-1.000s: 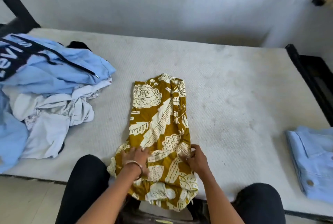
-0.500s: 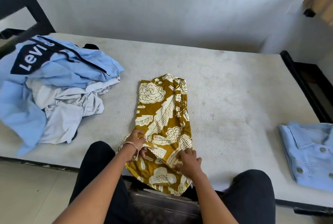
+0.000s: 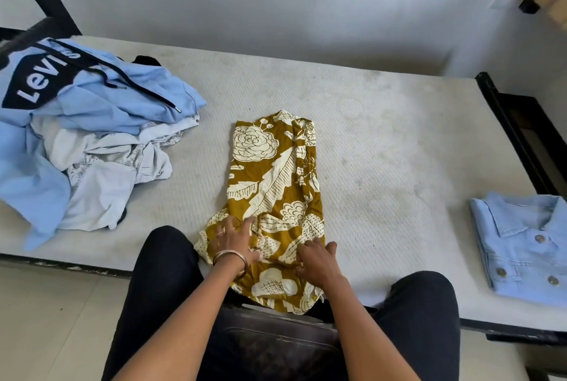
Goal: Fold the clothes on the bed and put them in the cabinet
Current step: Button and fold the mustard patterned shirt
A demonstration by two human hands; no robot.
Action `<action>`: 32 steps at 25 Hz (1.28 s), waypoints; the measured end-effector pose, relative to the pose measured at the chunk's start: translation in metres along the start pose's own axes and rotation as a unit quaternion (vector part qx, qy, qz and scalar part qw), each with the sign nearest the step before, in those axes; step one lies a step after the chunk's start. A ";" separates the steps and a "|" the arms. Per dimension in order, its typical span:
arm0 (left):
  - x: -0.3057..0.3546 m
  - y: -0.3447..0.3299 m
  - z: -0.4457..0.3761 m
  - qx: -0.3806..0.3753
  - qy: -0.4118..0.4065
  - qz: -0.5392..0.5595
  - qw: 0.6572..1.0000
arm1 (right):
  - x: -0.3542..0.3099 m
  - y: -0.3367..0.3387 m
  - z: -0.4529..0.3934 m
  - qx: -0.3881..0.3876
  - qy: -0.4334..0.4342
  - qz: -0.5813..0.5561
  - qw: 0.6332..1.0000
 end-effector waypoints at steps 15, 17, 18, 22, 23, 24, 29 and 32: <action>-0.022 0.010 -0.041 0.037 0.002 0.191 0.981 | 0.010 -0.016 -0.011 0.039 -0.006 -0.005 0.999; -0.047 0.022 -0.039 0.067 0.117 0.367 0.920 | 0.002 -0.021 -0.010 0.032 0.005 0.038 0.999; -0.057 0.020 -0.037 0.066 0.183 0.468 0.862 | -0.001 -0.024 -0.009 0.020 0.013 0.046 0.999; -0.038 0.000 -0.029 -0.027 0.311 0.743 0.593 | 0.006 -0.022 -0.003 0.024 -0.001 -0.051 0.998; -0.023 0.006 -0.030 -0.033 0.305 0.770 0.560 | 0.011 -0.021 -0.002 0.011 -0.015 -0.113 0.993; -0.006 0.014 -0.032 -0.033 0.294 0.791 0.535 | 0.015 -0.021 -0.001 -0.005 -0.023 -0.172 0.985; 0.110 0.046 -0.064 -0.136 0.140 0.816 0.544 | 0.066 -0.021 -0.006 0.030 -0.126 -0.471 0.873; 0.132 0.030 -0.086 -0.179 0.084 0.647 0.736 | 0.095 -0.032 -0.010 0.018 -0.207 -0.487 0.849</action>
Point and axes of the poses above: each hand's wrist, its own z-axis away from the middle knuckle, its own y-axis out of the back of the hand, x = y × z, the point moved 9 cm from there along -z, towards the middle knuckle, and after that the axes turned 4 degrees about z, right-handed, at the moved point
